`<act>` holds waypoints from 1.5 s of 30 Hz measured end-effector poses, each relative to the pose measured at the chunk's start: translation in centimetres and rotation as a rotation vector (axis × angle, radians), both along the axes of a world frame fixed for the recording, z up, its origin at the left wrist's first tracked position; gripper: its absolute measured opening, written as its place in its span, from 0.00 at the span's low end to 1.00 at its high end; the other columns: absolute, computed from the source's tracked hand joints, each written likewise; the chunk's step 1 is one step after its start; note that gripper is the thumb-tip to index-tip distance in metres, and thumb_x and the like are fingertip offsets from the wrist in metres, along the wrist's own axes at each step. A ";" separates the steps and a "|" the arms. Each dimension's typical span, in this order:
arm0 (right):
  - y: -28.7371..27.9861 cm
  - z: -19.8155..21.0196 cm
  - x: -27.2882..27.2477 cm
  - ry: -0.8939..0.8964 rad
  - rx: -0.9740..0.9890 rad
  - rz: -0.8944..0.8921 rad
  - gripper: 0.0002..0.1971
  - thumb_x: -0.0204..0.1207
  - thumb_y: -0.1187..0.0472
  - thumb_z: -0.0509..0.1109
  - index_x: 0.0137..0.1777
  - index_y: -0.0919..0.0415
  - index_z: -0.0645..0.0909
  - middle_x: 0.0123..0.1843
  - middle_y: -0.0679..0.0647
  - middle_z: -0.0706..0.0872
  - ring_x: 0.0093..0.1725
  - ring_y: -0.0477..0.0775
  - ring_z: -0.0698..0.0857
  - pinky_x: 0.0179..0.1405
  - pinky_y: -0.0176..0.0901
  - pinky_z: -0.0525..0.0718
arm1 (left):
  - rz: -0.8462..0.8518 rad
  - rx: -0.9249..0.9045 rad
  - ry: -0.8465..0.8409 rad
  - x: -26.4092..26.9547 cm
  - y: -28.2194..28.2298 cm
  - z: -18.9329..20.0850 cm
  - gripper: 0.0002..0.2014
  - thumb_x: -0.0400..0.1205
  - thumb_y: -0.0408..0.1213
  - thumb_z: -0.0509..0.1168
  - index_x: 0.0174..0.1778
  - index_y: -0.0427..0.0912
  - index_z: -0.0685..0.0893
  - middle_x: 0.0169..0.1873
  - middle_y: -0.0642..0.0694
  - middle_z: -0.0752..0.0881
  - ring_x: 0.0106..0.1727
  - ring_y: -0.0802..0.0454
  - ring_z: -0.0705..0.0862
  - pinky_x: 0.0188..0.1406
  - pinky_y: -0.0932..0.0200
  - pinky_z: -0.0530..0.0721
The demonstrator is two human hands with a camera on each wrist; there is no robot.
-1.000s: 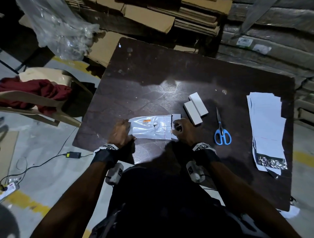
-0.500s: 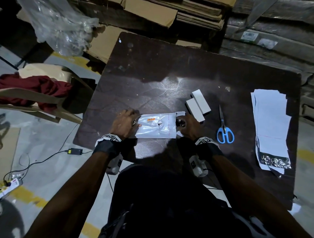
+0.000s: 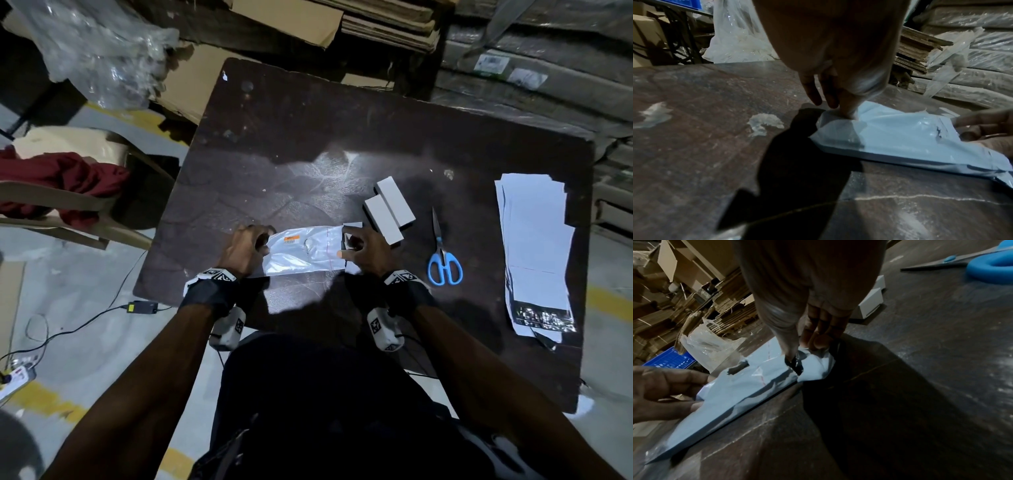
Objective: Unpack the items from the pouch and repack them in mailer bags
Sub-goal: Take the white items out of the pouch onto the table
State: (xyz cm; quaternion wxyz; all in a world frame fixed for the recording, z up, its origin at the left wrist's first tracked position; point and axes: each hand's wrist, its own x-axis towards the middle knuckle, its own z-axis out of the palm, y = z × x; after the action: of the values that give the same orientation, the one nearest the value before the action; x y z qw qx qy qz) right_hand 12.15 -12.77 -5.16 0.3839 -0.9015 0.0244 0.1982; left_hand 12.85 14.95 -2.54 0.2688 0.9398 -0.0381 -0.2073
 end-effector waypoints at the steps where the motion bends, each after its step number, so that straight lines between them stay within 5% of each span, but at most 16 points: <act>1: 0.0 -0.1 0.0 0.005 0.005 -0.011 0.25 0.66 0.60 0.81 0.66 0.57 0.84 0.39 0.50 0.83 0.40 0.50 0.81 0.46 0.39 0.78 | 0.012 0.028 0.002 0.0 -0.1 0.0 0.13 0.70 0.25 0.71 0.43 0.48 0.85 0.35 0.46 0.86 0.40 0.43 0.83 0.38 0.57 0.81; 9: -0.2 -0.5 0.1 0.014 0.050 -0.061 0.25 0.68 0.63 0.80 0.67 0.57 0.84 0.41 0.50 0.83 0.42 0.48 0.81 0.49 0.36 0.77 | -0.067 0.262 -0.070 0.8 -0.7 0.8 0.05 0.72 0.29 0.71 0.39 0.43 0.88 0.43 0.38 0.88 0.47 0.35 0.84 0.39 0.52 0.80; 16: -0.7 -0.8 -0.1 0.049 0.124 -0.064 0.27 0.66 0.63 0.82 0.68 0.55 0.83 0.44 0.50 0.81 0.40 0.45 0.79 0.49 0.36 0.76 | -0.119 0.244 -0.091 0.1 -0.9 -0.4 0.14 0.79 0.29 0.69 0.60 0.39 0.88 0.57 0.34 0.86 0.58 0.34 0.83 0.58 0.46 0.77; 25: -0.4 -0.2 -0.4 0.022 0.075 -0.011 0.14 0.63 0.65 0.81 0.50 0.59 0.86 0.48 0.53 0.80 0.49 0.60 0.84 0.55 0.55 0.82 | -0.087 0.191 -0.104 -0.4 -0.5 0.0 0.29 0.77 0.38 0.71 0.74 0.58 0.76 0.59 0.44 0.83 0.59 0.42 0.81 0.56 0.47 0.80; 28: -0.2 0.2 -0.5 -0.037 0.054 0.033 0.13 0.64 0.70 0.78 0.48 0.61 0.85 0.49 0.62 0.83 0.45 0.60 0.82 0.50 0.51 0.82 | -0.126 0.201 -0.110 -0.3 -1.3 0.6 0.25 0.76 0.41 0.73 0.71 0.55 0.80 0.62 0.45 0.84 0.61 0.41 0.80 0.59 0.46 0.78; 31: 0.2 0.0 -0.6 -0.093 0.066 0.093 0.14 0.61 0.67 0.76 0.47 0.58 0.83 0.45 0.63 0.85 0.44 0.58 0.82 0.44 0.44 0.79 | -0.077 0.146 -0.086 0.0 -2.2 0.7 0.18 0.74 0.35 0.73 0.60 0.51 0.87 0.54 0.44 0.89 0.54 0.41 0.85 0.51 0.51 0.81; 34: 0.3 -0.6 -0.1 -0.032 -0.005 0.132 0.14 0.60 0.62 0.76 0.46 0.63 0.83 0.42 0.52 0.82 0.45 0.60 0.84 0.45 0.50 0.82 | -0.058 0.137 -0.051 0.0 -2.5 0.5 0.15 0.74 0.31 0.72 0.55 0.48 0.89 0.48 0.43 0.90 0.47 0.42 0.85 0.43 0.56 0.79; 38: 0.9 -0.5 -0.3 -0.154 -0.083 0.182 0.15 0.60 0.67 0.77 0.48 0.62 0.80 0.43 0.63 0.86 0.41 0.68 0.86 0.39 0.55 0.85 | -0.072 0.159 -0.064 -0.2 -2.1 0.1 0.15 0.73 0.37 0.75 0.56 0.50 0.90 0.44 0.44 0.89 0.47 0.42 0.85 0.44 0.52 0.83; 41: 0.5 -0.6 -1.0 -0.222 -0.023 0.196 0.23 0.58 0.66 0.77 0.52 0.54 0.74 0.47 0.65 0.85 0.41 0.65 0.86 0.35 0.50 0.85 | -0.060 0.170 -0.086 -0.3 -1.9 0.1 0.16 0.73 0.39 0.75 0.57 0.53 0.90 0.43 0.44 0.90 0.45 0.42 0.86 0.44 0.52 0.85; 45: -2.6 0.4 -1.4 -0.141 0.014 0.125 0.25 0.65 0.60 0.82 0.63 0.56 0.84 0.57 0.56 0.85 0.51 0.55 0.85 0.44 0.33 0.77 | -0.068 0.213 -0.128 -0.3 -1.5 0.1 0.12 0.75 0.37 0.74 0.55 0.46 0.90 0.43 0.40 0.89 0.46 0.38 0.86 0.44 0.53 0.80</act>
State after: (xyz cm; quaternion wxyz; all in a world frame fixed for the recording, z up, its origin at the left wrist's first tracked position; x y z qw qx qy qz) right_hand 10.77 -15.33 -4.77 0.3777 -0.9103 -0.0603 0.1581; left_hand 12.55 13.40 -2.42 0.1572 0.9726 -0.0647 -0.1585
